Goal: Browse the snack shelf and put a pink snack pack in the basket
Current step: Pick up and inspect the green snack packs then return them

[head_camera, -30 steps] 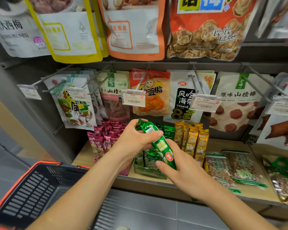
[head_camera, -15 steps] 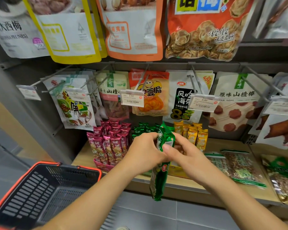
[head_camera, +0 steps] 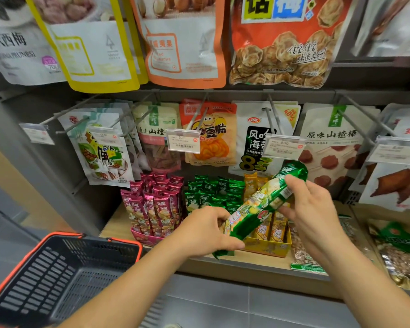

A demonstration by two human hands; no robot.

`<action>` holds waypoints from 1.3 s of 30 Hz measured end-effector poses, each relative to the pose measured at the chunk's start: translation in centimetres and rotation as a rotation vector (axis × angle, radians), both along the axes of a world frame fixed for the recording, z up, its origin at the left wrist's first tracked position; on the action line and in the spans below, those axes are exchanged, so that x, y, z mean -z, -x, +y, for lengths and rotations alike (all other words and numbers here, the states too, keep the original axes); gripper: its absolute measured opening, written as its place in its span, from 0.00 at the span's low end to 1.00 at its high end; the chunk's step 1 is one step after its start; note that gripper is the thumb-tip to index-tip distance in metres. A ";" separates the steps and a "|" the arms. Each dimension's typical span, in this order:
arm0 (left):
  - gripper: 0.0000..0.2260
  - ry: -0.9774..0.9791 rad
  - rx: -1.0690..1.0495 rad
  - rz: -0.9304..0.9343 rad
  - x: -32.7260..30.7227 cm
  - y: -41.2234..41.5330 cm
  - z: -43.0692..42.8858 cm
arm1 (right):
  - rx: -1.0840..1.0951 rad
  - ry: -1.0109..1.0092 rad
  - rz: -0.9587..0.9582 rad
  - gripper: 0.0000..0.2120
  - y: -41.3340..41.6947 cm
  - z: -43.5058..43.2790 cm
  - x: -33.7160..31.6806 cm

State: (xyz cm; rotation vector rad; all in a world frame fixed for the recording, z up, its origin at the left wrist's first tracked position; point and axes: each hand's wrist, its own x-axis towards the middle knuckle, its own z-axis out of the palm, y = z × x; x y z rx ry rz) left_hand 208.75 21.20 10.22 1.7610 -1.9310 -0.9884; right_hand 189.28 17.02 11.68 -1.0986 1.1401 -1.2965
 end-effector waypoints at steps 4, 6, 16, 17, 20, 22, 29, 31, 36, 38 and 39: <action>0.20 -0.029 0.051 -0.036 0.0 -0.8 0.3 | 0.028 -0.049 -0.044 0.12 0.1 0.1 -0.3; 0.20 -0.028 0.039 -0.045 -0.1 -1.3 0.4 | 0.050 -0.078 -0.079 0.11 0.1 0.0 -0.4; 0.22 -0.012 -0.200 0.381 -3.0 -6.6 0.2 | -0.109 -0.230 -0.162 0.11 2.0 -0.4 -0.1; 0.22 0.018 -0.276 0.489 -3.0 -7.2 0.1 | -0.185 -0.252 -0.129 0.12 2.2 -0.4 -0.1; 0.17 0.104 -0.431 0.687 -2.8 -8.0 -0.1 | -0.359 -0.264 -0.005 0.14 2.2 0.1 0.1; 0.15 0.130 -0.450 0.691 -2.7 -7.9 -0.2 | -0.382 -0.221 0.096 0.15 1.9 0.4 0.2; 0.13 0.175 -0.514 0.786 -3.1 -7.5 -0.2 | -0.464 -0.221 0.058 0.11 1.6 1.0 0.0; 0.16 0.192 -0.484 0.842 -3.2 -7.5 -0.2 | -0.553 -0.315 0.067 0.17 1.5 1.2 0.0; 0.21 0.228 -0.480 0.891 -3.1 -7.4 -0.4 | -0.852 -0.365 0.133 0.17 1.6 1.5 0.2; 0.22 0.241 -0.528 0.894 -3.0 -7.3 -0.6 | -0.837 -0.298 0.177 0.20 1.6 1.4 0.4; 0.22 0.243 -0.548 0.903 -3.0 -7.4 -0.7 | -0.796 -0.266 0.202 0.21 1.5 1.3 0.6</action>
